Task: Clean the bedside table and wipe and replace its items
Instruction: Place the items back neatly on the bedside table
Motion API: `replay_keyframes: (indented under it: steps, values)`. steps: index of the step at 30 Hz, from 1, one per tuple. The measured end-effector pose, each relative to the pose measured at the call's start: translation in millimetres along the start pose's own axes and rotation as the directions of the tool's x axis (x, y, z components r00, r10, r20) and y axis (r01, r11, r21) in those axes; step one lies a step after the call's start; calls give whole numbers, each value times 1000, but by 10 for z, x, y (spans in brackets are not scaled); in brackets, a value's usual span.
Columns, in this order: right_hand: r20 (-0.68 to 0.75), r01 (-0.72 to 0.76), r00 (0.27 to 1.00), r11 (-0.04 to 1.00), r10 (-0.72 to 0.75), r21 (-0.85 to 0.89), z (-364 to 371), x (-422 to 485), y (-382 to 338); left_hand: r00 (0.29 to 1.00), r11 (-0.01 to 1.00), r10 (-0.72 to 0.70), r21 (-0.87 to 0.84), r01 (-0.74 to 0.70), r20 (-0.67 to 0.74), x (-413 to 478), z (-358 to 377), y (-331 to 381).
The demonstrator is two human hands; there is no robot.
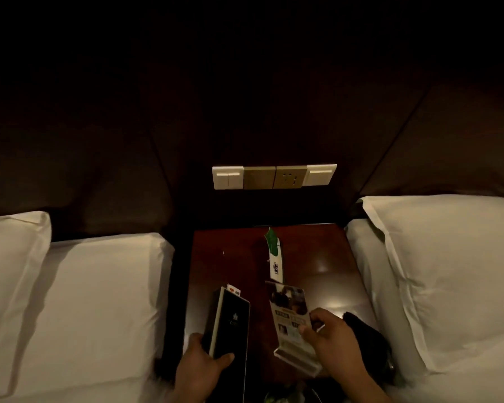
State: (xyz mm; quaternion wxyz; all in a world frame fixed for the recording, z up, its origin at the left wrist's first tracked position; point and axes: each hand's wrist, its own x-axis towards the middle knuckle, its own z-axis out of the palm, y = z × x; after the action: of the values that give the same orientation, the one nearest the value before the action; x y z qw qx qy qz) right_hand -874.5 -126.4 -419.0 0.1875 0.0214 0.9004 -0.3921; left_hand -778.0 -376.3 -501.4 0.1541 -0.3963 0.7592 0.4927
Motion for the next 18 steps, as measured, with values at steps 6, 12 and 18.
replay_keyframes:
  steps: [6,12,18]
  values:
    - [-2,-77,997,984,79,163,439,430,259,1000,1000,4,21,-3,-7,502,299,-40]
    - [-24,-54,998,958,63,280,675,765,457,994,990,100,109,-94,-49,731,469,-155]
    - [-18,-26,999,924,35,381,753,898,630,980,972,153,199,-125,-131,718,574,-353]
